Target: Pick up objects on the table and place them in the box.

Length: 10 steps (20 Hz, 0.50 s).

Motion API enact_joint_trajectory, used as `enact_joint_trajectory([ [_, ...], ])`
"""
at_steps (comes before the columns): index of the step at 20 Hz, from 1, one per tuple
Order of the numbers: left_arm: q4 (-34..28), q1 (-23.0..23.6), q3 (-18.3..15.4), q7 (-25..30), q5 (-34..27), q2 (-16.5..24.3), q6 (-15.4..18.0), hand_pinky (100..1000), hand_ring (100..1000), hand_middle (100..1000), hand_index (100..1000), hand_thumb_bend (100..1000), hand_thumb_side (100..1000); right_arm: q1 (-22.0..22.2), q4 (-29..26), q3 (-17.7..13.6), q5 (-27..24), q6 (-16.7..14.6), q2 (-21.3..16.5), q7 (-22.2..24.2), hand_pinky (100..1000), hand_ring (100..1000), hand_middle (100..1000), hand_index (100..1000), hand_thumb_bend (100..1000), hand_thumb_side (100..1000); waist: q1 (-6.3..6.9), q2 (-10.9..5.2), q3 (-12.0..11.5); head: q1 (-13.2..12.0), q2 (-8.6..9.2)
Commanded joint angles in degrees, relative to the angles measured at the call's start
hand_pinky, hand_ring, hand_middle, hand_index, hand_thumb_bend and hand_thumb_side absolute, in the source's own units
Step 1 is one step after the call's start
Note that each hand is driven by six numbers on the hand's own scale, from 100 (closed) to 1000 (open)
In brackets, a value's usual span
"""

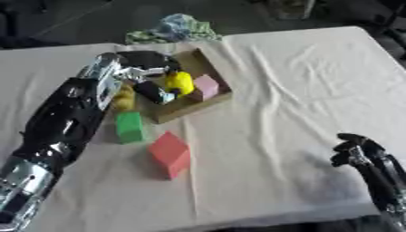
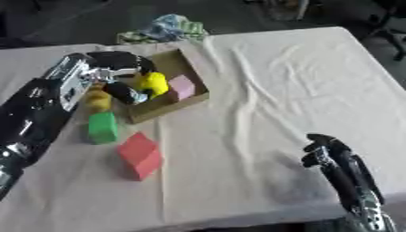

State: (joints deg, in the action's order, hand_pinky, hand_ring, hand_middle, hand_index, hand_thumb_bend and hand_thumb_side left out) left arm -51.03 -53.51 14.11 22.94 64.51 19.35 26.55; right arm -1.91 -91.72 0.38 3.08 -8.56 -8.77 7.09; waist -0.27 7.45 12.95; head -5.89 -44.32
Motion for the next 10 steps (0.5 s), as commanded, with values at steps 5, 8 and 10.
enact_joint_trajectory([
  [5,-0.84,-0.67,0.31,-2.72,6.46,1.68,-0.33,908,871,926,946,309,857,-0.17,-0.47,-0.11,0.15,-0.14,-0.62,0.17,515,521,538,744,100,638,-0.4,-1.65,-0.1,0.3,0.2],
  [8,-0.66,-0.62,0.72,-4.07,9.19,1.65,0.22,924,891,943,956,467,942,-0.14,-0.45,-0.2,0.17,-0.15,-0.64,0.11,515,521,538,744,100,640,-0.44,-1.62,-0.11,0.35,0.2],
  [10,-0.61,-0.59,0.61,-4.98,10.67,1.79,0.41,925,892,944,957,482,951,-0.13,-0.44,-0.21,0.18,-0.15,-0.63,0.1,515,521,538,744,100,639,-0.45,-1.59,-0.13,0.39,0.2],
])
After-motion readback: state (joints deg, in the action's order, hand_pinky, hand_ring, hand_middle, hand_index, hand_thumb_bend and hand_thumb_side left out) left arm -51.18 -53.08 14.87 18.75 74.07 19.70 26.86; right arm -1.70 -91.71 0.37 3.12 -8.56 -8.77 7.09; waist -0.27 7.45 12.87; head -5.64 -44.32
